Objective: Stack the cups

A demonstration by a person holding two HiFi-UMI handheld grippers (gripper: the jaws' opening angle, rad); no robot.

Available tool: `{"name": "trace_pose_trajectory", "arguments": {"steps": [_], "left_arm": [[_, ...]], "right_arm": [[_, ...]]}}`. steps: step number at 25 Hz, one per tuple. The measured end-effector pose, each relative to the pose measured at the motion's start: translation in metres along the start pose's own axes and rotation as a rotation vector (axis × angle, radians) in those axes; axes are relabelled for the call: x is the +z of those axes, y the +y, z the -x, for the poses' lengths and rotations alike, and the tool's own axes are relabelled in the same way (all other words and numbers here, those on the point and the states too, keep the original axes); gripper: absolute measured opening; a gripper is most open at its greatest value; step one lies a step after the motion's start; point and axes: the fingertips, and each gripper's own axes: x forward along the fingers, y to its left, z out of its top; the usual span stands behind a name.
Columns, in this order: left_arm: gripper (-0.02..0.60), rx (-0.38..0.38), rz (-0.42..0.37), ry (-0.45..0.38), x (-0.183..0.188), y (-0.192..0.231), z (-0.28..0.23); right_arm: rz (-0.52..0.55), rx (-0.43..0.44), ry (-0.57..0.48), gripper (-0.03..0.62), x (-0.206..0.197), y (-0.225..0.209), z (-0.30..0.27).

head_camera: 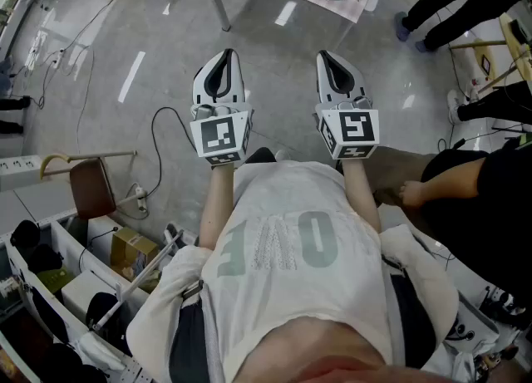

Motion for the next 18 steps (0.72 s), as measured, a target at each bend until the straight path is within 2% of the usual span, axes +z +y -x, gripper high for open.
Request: {"name": "trace_pose_trajectory", "arguments": {"steps": [6, 14, 18], "left_arm": [[0.029, 0.013, 0.0, 0.012, -0.003, 0.001, -0.006], [0.029, 0.004, 0.013, 0.02, -0.005, -0.001, -0.014], [0.029, 0.022, 0.027, 0.036, -0.016, 0.01, -0.021]], "right_arm": [[-0.001, 0.015, -0.005, 0.029, -0.001, -0.002, -0.004], [-0.091, 0.01, -0.019, 0.029, -0.004, -0.016, -0.015], [-0.096, 0.033, -0.023, 0.029, -0.006, -0.014, -0.024]]}}
